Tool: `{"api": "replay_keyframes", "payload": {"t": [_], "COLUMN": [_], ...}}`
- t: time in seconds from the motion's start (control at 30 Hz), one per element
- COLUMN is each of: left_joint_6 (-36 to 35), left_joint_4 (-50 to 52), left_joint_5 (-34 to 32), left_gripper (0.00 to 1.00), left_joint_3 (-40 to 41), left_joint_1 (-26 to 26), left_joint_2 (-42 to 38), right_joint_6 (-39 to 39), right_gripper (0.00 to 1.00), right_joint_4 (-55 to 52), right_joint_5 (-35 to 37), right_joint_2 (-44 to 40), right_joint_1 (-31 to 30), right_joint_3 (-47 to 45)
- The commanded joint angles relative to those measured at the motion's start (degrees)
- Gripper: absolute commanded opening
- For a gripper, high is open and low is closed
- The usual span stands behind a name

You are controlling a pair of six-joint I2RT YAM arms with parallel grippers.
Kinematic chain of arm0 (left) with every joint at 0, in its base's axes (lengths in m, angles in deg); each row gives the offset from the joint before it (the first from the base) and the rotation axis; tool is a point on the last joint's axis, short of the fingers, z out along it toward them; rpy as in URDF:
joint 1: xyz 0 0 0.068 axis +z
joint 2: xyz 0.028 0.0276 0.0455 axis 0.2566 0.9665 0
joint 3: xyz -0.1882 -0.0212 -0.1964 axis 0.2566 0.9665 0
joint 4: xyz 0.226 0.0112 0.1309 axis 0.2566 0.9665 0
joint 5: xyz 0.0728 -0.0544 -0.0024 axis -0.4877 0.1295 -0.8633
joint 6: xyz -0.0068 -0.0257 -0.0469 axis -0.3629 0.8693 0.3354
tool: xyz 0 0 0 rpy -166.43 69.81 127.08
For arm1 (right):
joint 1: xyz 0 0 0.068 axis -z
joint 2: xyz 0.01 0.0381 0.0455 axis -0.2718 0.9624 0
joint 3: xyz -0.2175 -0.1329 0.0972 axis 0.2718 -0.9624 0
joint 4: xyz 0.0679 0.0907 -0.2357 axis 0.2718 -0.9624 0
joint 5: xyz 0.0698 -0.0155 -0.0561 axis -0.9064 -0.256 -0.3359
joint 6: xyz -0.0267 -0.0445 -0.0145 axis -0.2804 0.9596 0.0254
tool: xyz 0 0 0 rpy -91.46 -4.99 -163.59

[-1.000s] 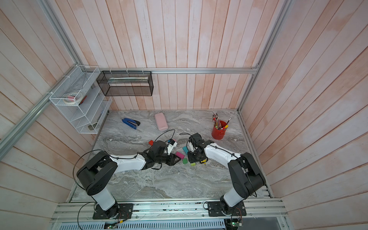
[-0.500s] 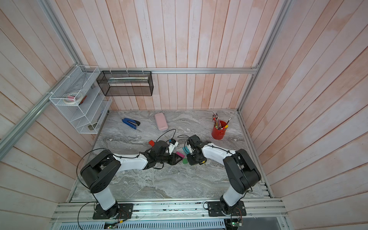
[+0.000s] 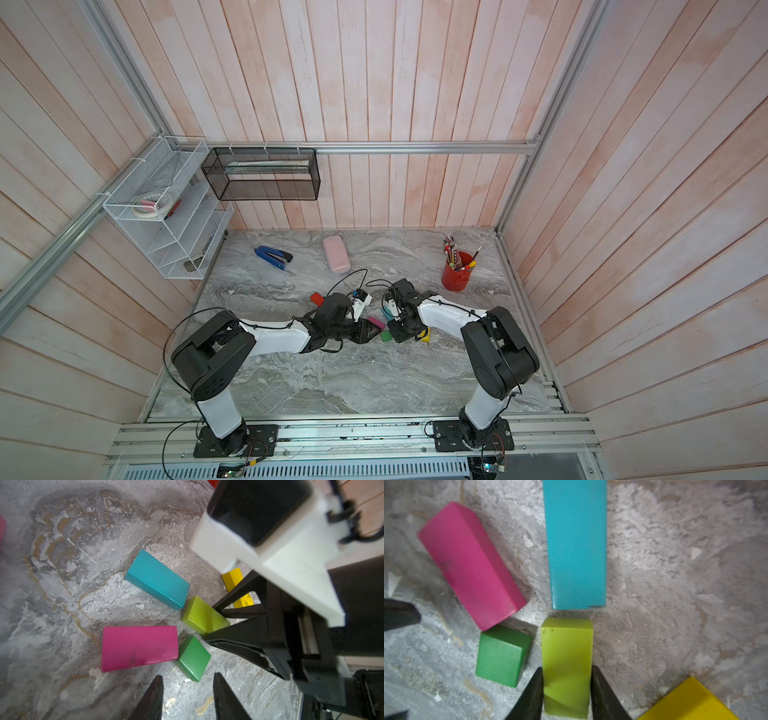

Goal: Assemble the letter v with building blocks
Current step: Assemble the building block at the center of the board.

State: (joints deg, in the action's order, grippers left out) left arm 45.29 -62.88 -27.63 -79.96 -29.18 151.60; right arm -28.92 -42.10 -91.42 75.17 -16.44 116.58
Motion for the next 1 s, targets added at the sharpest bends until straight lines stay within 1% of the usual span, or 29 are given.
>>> {"api": "replay_keyframes", "payload": {"t": [0.0, 0.07, 0.17, 0.27, 0.33, 0.37, 0.43, 0.53, 0.6, 0.67, 0.7, 0.77, 0.97], "left_joint_6": [0.01, 0.05, 0.01, 0.0, 0.18, 0.43, 0.87, 1.6, 2.34, 2.57, 2.48, 2.39, 2.4], "left_joint_4": [-0.77, -0.7, -0.67, -0.41, 0.16, 0.5, 0.7, 0.47, 0.3, 0.57, 1.16, 2.23, 4.66], "left_joint_5": [-0.14, 0.16, 0.62, 0.09, -0.68, -1.16, -1.08, 0.03, 0.42, 0.57, 0.36, -0.34, -1.41], "left_gripper": [0.42, 0.42, 0.42, 0.4, 0.35, 0.31, 0.23, 0.13, 0.06, 0.02, 0.0, 0.0, 0.0], "left_joint_3": [-1.67, -1.89, -2.36, -2.88, -3.54, -3.85, -4.4, -5.36, -5.95, -6.67, -7.17, -7.84, -9.72], "left_joint_1": [-0.22, -0.24, -0.29, -0.55, -0.69, -0.76, -0.77, -0.94, -1.19, -1.46, -1.61, -1.78, -2.17], "left_joint_2": [0.73, 0.87, 0.87, 0.95, 1.35, 1.61, 2.27, 3.6, 4.56, 5.27, 5.66, 5.89, 7.33], "right_joint_6": [-0.72, -2.09, -6.17, -14.06, -21.38, -26.06, -32.29, -36.94, -38.25, -38.46, -38.94, -39.87, -40.83], "right_gripper": [0.46, 0.48, 0.51, 0.52, 0.48, 0.44, 0.38, 0.24, 0.15, 0.09, 0.07, 0.04, 0.0], "right_joint_4": [-1.19, -1.1, 1.75, 6.2, 9.12, 9.81, 10.71, 12.2, 13.45, 14.89, 15.78, 17.56, 21.45], "right_joint_5": [4.03, 3.6, 1.28, -0.93, -1.15, -1.56, -4.1, -8.01, -10.42, -13.26, -14.56, -16.11, -16.64], "right_joint_2": [0.34, -2.57, -9.8, -17.99, -21.95, -23.6, -25.56, -26.76, -26.44, -25.59, -25.01, -23.56, -20.76], "right_joint_1": [0.01, -0.05, 0.1, 0.24, 0.43, 0.91, 2.43, 4.46, 5.23, 5.81, 6.01, 6.26, 7.45], "right_joint_3": [0.67, 0.75, -1.07, -5.33, -9.61, -11.43, -15.21, -19.95, -21.79, -22.89, -23.47, -24.65, -26.71]}}
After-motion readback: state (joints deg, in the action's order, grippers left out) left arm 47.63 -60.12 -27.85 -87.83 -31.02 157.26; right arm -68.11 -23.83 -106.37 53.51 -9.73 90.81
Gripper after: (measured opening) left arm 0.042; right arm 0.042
